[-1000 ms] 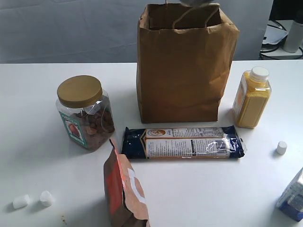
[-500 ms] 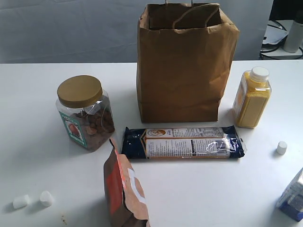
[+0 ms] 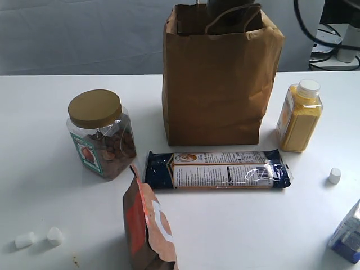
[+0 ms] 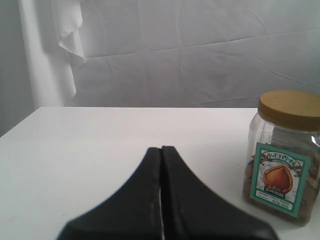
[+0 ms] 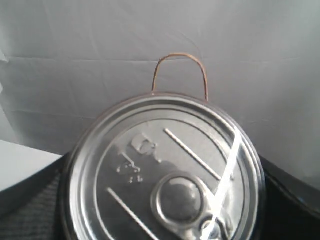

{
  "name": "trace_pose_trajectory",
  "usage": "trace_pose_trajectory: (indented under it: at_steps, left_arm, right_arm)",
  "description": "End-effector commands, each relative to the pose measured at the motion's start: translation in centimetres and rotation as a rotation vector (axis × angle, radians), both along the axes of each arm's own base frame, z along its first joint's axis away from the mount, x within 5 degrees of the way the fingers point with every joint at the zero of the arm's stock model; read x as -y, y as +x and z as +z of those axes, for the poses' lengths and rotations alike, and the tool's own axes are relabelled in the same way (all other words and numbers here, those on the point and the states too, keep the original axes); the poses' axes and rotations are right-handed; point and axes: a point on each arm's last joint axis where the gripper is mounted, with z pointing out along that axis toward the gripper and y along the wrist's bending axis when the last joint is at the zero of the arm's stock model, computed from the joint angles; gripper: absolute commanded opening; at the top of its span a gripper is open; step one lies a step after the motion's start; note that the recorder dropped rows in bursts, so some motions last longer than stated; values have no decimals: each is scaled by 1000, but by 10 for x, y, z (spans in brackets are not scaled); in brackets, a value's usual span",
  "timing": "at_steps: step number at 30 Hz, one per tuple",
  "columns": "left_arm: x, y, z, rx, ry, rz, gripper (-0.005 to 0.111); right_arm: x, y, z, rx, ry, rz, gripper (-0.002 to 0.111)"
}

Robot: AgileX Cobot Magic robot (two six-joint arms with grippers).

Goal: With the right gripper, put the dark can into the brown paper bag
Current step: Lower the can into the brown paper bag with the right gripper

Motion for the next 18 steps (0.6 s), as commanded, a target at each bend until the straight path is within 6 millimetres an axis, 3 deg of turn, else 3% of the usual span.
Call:
trace_pose_trajectory:
  at_steps: [1,4,9,15,18]
  left_arm:
    - [0,0,0,6,0,-6,0]
    - [0,0,0,6,0,-6,0]
    - [0,0,0,6,0,-6,0]
    - [0,0,0,6,0,-6,0]
    - [0,0,0,6,0,-6,0]
  right_arm:
    - [-15,12,-15,17,28,67,0]
    - [-23,22,-39,-20,-7,74,0]
    - [-12,36,-45,-25,1,48,4]
    - [-14,36,-44,-12,26,70,51]
    - [-14,36,-44,-13,25,68,60]
